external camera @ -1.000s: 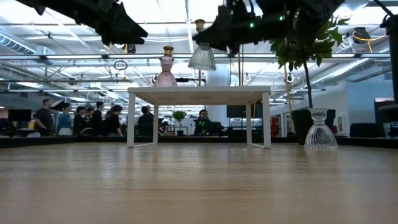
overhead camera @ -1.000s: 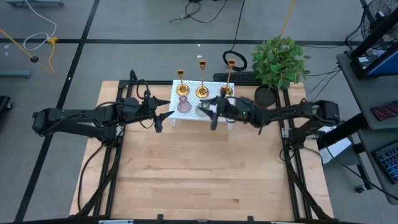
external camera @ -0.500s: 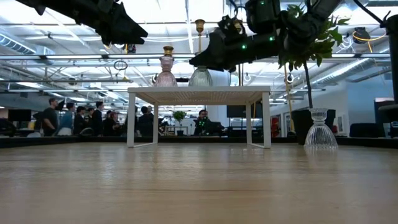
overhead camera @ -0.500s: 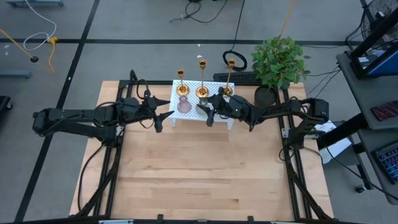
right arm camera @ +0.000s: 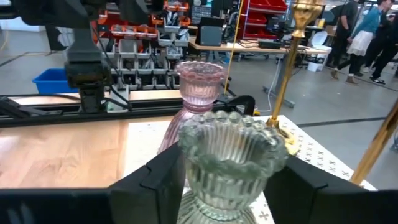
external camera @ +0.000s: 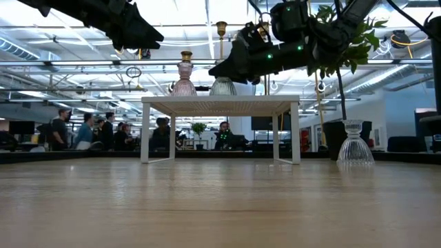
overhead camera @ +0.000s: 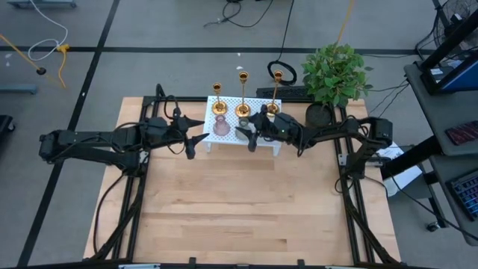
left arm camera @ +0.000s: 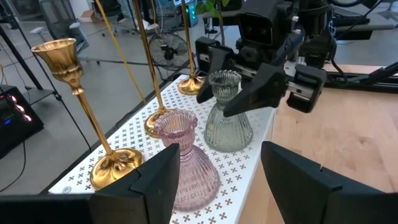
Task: Pick & Place candle stick holders
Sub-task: Put the green candle holder on the shelf, then put the transparent candle holder on the shelf
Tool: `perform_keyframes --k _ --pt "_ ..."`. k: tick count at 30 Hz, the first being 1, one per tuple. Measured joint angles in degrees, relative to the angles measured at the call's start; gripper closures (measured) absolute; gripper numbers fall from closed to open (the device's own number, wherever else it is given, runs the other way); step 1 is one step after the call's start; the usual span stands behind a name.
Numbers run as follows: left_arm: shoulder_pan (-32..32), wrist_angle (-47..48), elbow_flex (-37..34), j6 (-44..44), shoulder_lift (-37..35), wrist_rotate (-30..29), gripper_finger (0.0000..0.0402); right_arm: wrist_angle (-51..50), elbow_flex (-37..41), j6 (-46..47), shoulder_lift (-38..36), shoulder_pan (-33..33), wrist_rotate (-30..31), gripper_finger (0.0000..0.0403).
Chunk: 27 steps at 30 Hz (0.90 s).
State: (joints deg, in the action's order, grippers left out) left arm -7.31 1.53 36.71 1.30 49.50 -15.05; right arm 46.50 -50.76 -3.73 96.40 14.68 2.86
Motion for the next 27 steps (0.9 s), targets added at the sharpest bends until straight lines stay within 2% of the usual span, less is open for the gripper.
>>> perform_keyframes --k 12,27 --pt "0.0 0.0 0.0 0.0 0.0 0.0 0.017 0.9 0.0 -0.3 -0.4 0.0 0.2 0.0163" --pt "0.0 0.0 0.0 0.0 0.0 0.2 0.017 1.7 0.0 -1.9 -0.4 0.0 0.1 0.013"
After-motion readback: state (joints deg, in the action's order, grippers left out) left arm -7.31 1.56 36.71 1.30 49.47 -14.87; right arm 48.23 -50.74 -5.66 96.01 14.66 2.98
